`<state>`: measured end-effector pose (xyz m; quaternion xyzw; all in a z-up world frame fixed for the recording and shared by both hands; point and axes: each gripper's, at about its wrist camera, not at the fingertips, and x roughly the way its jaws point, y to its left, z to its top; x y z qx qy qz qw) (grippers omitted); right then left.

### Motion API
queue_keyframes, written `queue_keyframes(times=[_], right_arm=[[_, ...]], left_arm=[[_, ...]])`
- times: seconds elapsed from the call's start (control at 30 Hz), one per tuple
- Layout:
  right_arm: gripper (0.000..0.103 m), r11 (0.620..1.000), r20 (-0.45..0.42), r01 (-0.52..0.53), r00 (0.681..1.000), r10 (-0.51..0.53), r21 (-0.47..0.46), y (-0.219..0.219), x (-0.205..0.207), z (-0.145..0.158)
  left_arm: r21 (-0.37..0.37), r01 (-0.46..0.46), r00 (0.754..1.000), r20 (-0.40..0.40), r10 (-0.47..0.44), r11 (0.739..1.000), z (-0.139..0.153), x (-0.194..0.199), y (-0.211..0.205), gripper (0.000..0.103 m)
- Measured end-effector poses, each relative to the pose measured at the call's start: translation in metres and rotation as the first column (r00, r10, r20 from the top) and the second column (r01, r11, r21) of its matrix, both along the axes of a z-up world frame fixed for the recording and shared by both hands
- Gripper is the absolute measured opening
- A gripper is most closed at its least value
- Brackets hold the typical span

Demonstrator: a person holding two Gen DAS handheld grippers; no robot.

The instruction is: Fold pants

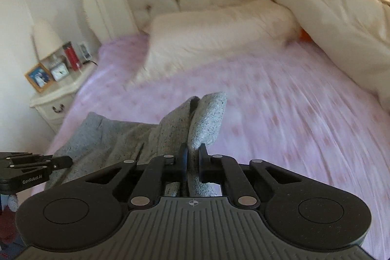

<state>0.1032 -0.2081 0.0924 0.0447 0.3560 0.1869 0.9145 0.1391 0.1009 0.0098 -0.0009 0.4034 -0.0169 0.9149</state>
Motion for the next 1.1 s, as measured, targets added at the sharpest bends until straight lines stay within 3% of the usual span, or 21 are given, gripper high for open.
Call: queue_keyframes(times=[0.13, 0.3, 0.4, 0.5, 0.53, 0.57, 0.6, 0.67, 0.73, 0.87, 0.93, 1.1], right_arm=[[0.008, 0.999, 0.02, -0.036, 0.999, 0.035, 0.03, 0.02, 0.041, 0.004], [0.008, 0.997, -0.017, -0.06, 0.998, 0.061, 0.041, 0.044, 0.088, -0.026], [0.008, 0.998, -0.071, -0.058, 0.996, 0.059, 0.01, 0.052, 0.107, -0.06], [0.012, 0.996, -0.164, 0.008, 0.986, -0.022, -0.087, 0.052, 0.123, -0.103], [0.02, 0.996, -0.185, 0.016, 0.982, -0.031, -0.083, 0.047, 0.123, -0.114], [0.021, 0.998, -0.179, 0.032, 0.983, -0.041, -0.056, 0.041, 0.12, -0.12], [0.021, 0.999, -0.175, 0.044, 0.983, -0.047, -0.026, 0.035, 0.117, -0.122], [0.021, 0.999, -0.177, 0.053, 0.983, -0.053, -0.008, 0.03, 0.112, -0.12], [0.021, 0.997, -0.141, 0.065, 0.988, -0.069, -0.036, 0.028, 0.103, -0.11], [0.021, 0.997, -0.037, 0.072, 0.997, -0.073, -0.038, 0.021, 0.077, -0.081], [0.021, 0.998, -0.003, 0.056, 0.998, -0.056, -0.017, 0.017, 0.052, -0.066], [0.021, 0.997, 0.059, 0.012, 0.998, -0.008, -0.077, 0.022, -0.007, -0.044]], left_arm=[[0.029, -0.036, 0.998, 0.052, 0.035, 0.999, 0.022, 0.023, 0.024, 0.011], [0.071, -0.1, 0.993, 0.072, 0.095, 0.992, 0.03, 0.065, 0.056, 0.011], [0.066, -0.134, 0.991, 0.029, 0.132, 0.989, 0.014, 0.089, 0.071, 0.012], [0.029, -0.177, 0.982, -0.066, 0.179, 0.984, -0.022, 0.112, 0.087, 0.014], [0.023, -0.196, 0.974, -0.113, 0.197, 0.98, -0.04, 0.118, 0.093, 0.016], [0.033, -0.215, 0.967, -0.136, 0.217, 0.976, -0.054, 0.121, 0.095, 0.026], [0.033, -0.221, 0.963, -0.149, 0.223, 0.975, -0.065, 0.122, 0.097, 0.029], [0.029, -0.242, 0.96, -0.134, 0.244, 0.97, -0.078, 0.116, 0.098, 0.04], [0.044, -0.251, 0.961, -0.113, 0.254, 0.967, -0.077, 0.11, 0.095, 0.044], [0.075, -0.253, 0.96, -0.1, 0.26, 0.964, -0.063, 0.103, 0.093, 0.046], [0.04, -0.278, 0.957, -0.077, 0.28, 0.96, -0.048, 0.095, 0.094, 0.045], [-0.013, -0.307, 0.951, -0.038, 0.306, 0.952, -0.02, 0.064, 0.083, 0.046]])
